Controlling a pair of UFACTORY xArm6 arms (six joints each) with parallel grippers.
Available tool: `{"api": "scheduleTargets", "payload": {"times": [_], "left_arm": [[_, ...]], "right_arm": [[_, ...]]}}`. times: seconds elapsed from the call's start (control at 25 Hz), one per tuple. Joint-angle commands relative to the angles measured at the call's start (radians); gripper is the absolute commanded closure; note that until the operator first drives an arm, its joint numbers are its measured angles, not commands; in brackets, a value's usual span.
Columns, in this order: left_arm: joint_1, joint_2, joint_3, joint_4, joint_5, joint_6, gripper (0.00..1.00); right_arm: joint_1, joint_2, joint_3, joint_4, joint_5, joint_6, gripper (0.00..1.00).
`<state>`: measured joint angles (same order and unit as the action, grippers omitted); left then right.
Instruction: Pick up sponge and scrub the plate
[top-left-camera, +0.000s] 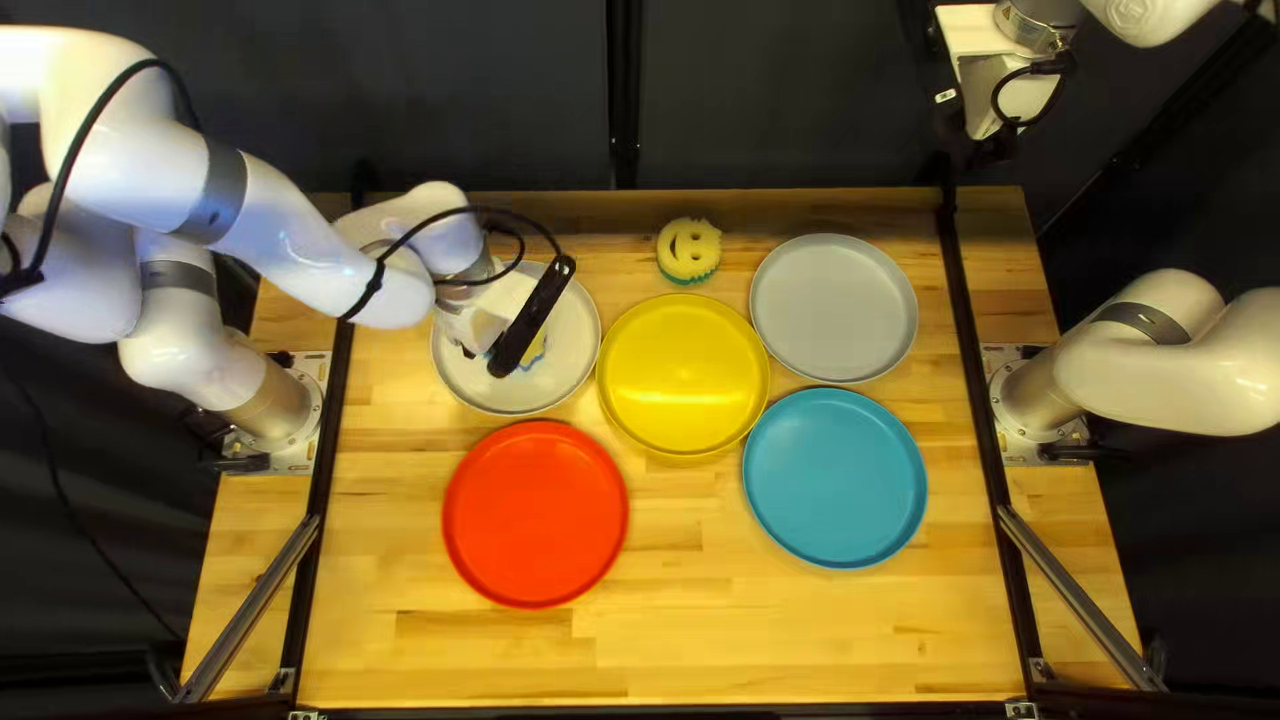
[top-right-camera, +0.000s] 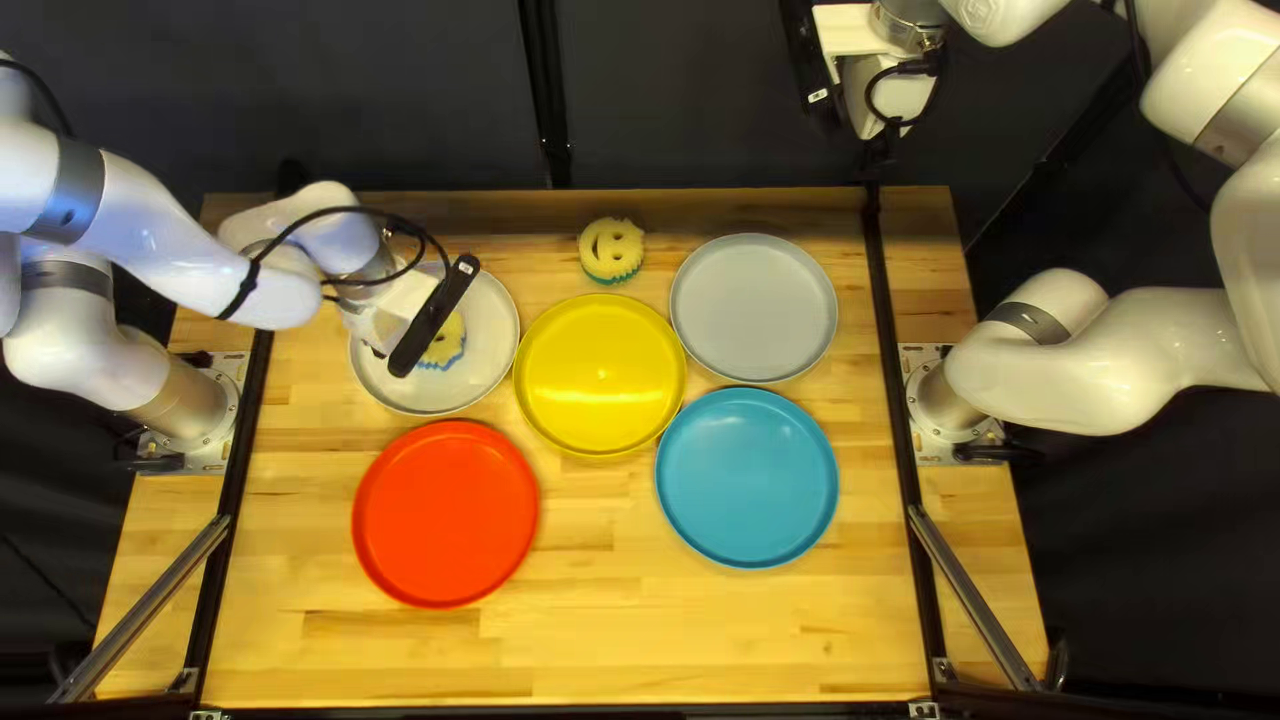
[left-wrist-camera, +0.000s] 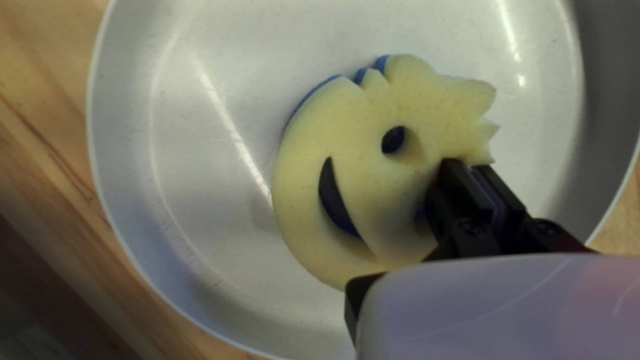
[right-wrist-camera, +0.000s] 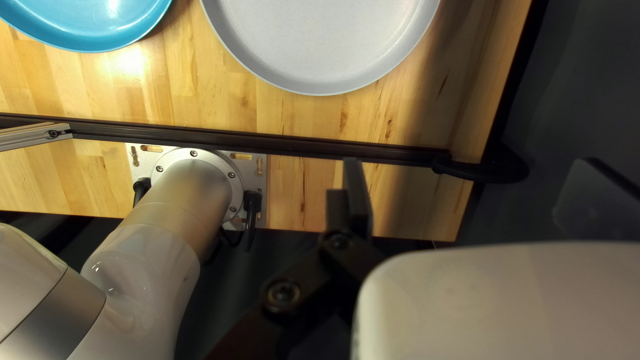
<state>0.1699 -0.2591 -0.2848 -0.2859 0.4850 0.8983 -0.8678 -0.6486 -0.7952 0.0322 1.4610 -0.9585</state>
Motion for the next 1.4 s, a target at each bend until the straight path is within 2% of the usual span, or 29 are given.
{"api": "scheduleTargets", "payload": {"times": [0.04,0.16,0.36,0.52,0.68,0.88,1.4], "left_arm": [[-0.028,-0.043,0.017,0.024,0.011,-0.051,1.00],[-0.001,-0.017,0.010,0.014,-0.002,-0.017,1.00],[0.100,0.035,-0.044,0.007,0.016,0.075,1.00],[0.223,0.122,-0.129,-0.001,0.042,0.192,1.00],[0.255,0.161,-0.181,0.008,0.062,0.209,1.00],[0.220,0.163,-0.192,0.016,0.060,0.176,1.00],[-0.014,0.049,-0.027,-0.022,-0.029,0.005,1.00]], "right_arm": [[0.000,0.000,0.000,0.000,0.000,0.000,0.00],[0.000,0.000,0.000,0.000,0.000,0.000,0.00],[0.000,0.000,0.000,0.000,0.000,0.000,0.00],[0.000,0.000,0.000,0.000,0.000,0.000,0.00],[0.000,0.000,0.000,0.000,0.000,0.000,0.00],[0.000,0.000,0.000,0.000,0.000,0.000,0.00],[0.000,0.000,0.000,0.000,0.000,0.000,0.00]]}}
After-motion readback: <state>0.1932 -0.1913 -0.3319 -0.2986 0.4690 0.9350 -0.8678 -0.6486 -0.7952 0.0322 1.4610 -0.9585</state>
